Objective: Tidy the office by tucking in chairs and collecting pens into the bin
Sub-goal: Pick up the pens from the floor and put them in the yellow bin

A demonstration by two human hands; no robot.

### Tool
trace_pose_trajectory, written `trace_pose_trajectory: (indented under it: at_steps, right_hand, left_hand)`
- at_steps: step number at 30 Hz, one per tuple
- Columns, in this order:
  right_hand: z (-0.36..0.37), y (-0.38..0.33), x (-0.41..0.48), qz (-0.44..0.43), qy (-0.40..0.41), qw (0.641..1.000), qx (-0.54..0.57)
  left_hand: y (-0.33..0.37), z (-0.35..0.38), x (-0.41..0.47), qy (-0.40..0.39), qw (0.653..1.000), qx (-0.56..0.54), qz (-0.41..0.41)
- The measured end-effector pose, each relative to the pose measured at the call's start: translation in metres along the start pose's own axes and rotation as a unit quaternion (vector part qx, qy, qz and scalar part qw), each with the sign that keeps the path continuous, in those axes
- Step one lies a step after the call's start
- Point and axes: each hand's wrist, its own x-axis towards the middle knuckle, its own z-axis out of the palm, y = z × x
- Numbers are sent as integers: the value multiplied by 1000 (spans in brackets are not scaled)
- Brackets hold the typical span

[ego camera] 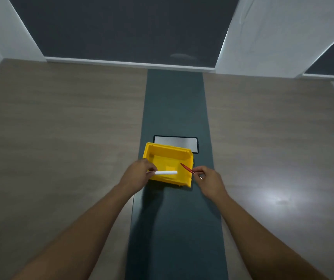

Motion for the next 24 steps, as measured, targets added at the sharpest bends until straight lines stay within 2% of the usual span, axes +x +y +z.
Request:
trace_pose_trajectory:
  at_steps: [10, 18, 24]
  right_hand:
    - [51, 5, 64, 18, -86, 993, -82]
    - [77, 2, 85, 3, -124, 988, -95]
    - [79, -6, 80, -2, -109, 989, -103]
  left_hand:
    - [-1, 38, 51, -104, 993, 40, -28]
    - [-9, 60, 48, -90, 994, -1, -63]
    - [-15, 58, 40, -77, 995, -15, -54]
